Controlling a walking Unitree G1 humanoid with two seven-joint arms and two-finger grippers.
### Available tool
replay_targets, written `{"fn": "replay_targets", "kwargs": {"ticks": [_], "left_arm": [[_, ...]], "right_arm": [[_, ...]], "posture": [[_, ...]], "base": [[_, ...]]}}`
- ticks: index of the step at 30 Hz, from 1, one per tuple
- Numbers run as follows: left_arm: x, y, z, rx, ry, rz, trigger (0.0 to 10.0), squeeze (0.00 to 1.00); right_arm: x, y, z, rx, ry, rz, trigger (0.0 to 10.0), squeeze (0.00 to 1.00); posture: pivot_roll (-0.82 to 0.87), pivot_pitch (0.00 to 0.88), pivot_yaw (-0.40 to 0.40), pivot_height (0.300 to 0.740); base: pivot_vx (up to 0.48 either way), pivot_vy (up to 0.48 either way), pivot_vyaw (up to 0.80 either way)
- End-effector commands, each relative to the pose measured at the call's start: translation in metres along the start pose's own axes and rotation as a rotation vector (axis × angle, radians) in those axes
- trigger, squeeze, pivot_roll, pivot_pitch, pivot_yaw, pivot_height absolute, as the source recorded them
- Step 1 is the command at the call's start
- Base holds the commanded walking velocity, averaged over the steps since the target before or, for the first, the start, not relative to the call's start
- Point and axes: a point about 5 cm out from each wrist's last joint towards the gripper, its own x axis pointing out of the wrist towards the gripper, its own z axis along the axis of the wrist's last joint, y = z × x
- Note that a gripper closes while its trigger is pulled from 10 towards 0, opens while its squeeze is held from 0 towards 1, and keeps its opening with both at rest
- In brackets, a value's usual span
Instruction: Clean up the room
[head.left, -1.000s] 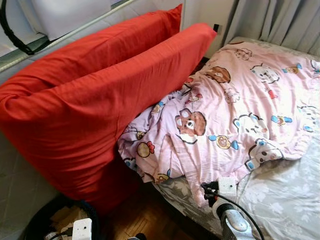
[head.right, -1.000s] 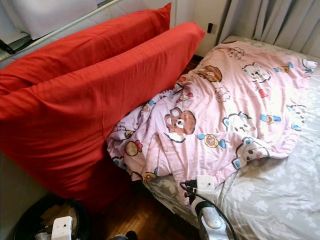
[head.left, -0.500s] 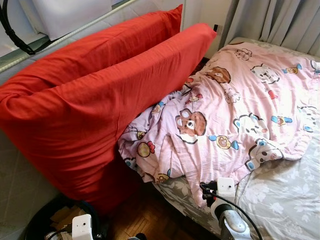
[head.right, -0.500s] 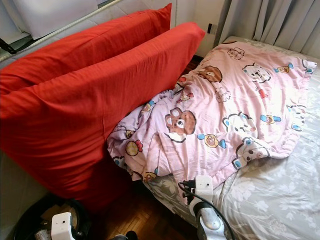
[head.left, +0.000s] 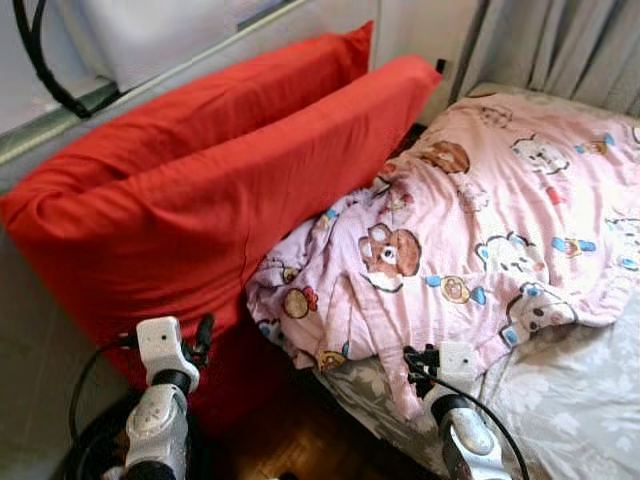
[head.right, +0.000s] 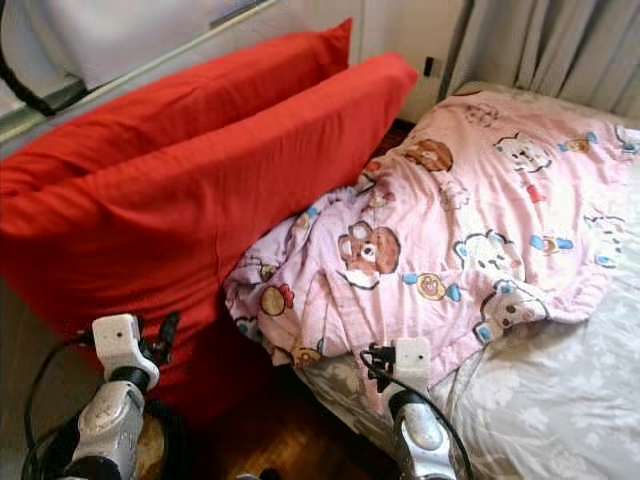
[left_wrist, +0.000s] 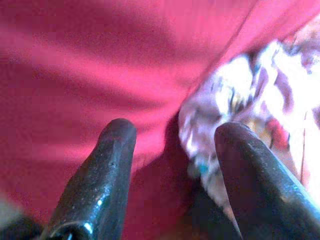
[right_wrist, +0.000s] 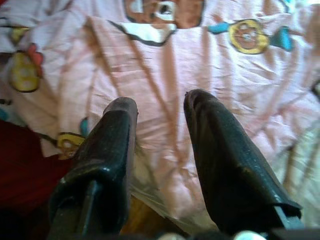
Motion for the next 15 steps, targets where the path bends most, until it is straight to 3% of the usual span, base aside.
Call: {"fn": "replay_targets", "kwargs": {"ticks": [1,5,13,15], "left_arm": [[-0.003,0.004,-0.002,-0.006,0.008,0.014,10.0,0.00],[-0.007,0.002,0.001,0.003,-0.029,0.013,10.0,0.00],[-0.037,0.007,-0.014,0.000,-0.033,0.061,10.0,0.00],[-0.039,0.008,-0.016,-0.002,-0.029,0.075,10.0,0.00]], "right_arm": [[-0.003,-0.002,-0.002,0.005,-0.006,-0.016,10.0,0.00],[-0.004,-0.005,-0.001,0.001,-0.020,-0.007,10.0,0.00],[-0.014,-0.009,-0.014,-0.050,0.020,0.044,10.0,0.00],[-0.014,-0.011,-0.014,-0.052,0.024,0.039,10.0,0.00]], "posture": [[0.02,0.061,0.041,0.740],[0.02,0.068,0.029,0.740],[0.06,0.105,-0.022,0.740],[0.07,0.096,-0.024,0.740]], "base": [[0.000,0.000,0.00],[0.000,0.000,0.00],[0.000,0.000,0.00],[0.000,0.000,0.46]]}}
